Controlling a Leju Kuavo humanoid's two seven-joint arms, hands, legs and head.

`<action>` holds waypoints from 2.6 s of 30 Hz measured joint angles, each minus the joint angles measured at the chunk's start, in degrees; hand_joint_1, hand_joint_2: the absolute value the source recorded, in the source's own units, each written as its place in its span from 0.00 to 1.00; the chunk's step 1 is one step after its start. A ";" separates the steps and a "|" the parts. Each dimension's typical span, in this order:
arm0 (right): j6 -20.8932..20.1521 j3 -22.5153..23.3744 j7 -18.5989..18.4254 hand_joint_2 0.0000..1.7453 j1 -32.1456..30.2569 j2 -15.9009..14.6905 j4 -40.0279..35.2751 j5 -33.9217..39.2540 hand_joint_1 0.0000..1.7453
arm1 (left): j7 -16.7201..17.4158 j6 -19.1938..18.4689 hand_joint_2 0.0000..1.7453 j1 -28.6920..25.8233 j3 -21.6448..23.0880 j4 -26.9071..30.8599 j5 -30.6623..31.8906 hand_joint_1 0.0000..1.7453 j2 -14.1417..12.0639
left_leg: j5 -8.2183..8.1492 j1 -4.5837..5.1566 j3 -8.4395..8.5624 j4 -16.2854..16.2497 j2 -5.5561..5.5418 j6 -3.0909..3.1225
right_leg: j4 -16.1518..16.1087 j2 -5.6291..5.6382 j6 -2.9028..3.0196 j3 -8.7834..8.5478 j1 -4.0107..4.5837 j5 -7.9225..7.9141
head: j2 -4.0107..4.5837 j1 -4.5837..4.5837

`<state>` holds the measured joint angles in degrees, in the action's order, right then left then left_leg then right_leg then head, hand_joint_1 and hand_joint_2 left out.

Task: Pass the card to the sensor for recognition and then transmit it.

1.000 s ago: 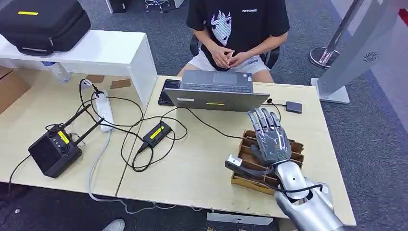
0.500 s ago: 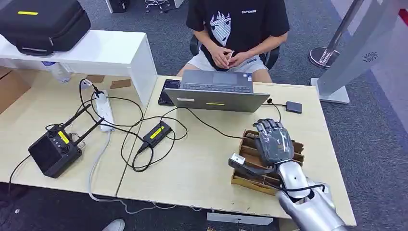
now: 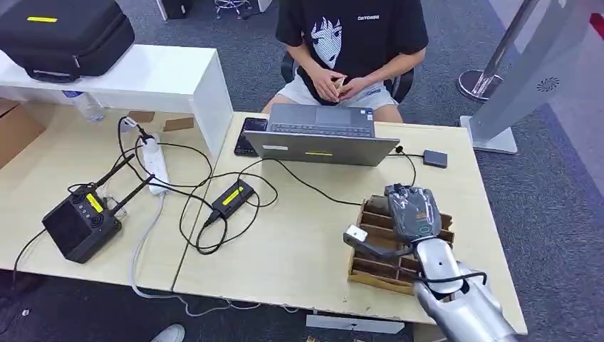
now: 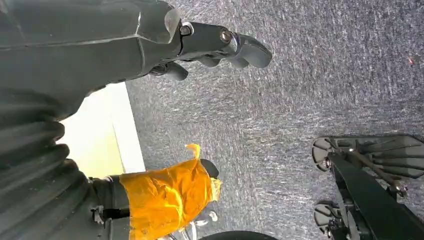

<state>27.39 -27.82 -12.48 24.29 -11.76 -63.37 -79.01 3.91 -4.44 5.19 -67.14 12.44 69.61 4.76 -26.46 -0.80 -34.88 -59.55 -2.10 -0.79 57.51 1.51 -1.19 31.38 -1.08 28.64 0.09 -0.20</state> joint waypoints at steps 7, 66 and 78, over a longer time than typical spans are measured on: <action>3.32 1.77 1.11 1.00 -2.84 -0.66 -5.64 0.57 0.98 | 0.00 0.00 1.00 -0.02 -0.31 0.00 0.07 0.00 0.00 | 0.00 0.01 -0.01 0.00 0.01 0.00 | 0.00 0.01 0.00 0.02 -0.01 0.00 | 0.00 0.00; 9.22 1.51 23.21 1.00 -28.68 -5.25 -22.10 12.94 0.00 | -0.68 0.50 1.00 0.00 -4.24 0.00 -0.11 0.00 0.02 | -0.07 0.01 -0.03 0.02 0.01 0.08 | -0.02 -0.01 -0.03 0.01 0.00 0.10 | 0.00 0.00; 11.95 0.42 13.85 1.00 -27.60 -4.85 -18.14 0.28 0.00 | -0.68 0.50 1.00 0.03 -4.24 0.00 0.37 0.00 0.02 | -0.07 0.01 -0.03 0.02 0.01 0.08 | -0.02 0.00 -0.03 0.01 -0.01 0.10 | 0.00 0.00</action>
<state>39.34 -27.41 1.37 -3.31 -16.61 -81.50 -78.73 3.23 -3.93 5.21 -71.38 12.44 69.99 4.79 -26.53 -0.79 -34.91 -59.53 -2.09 -0.72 57.49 1.50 -1.22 31.38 -1.09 28.73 0.09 -0.20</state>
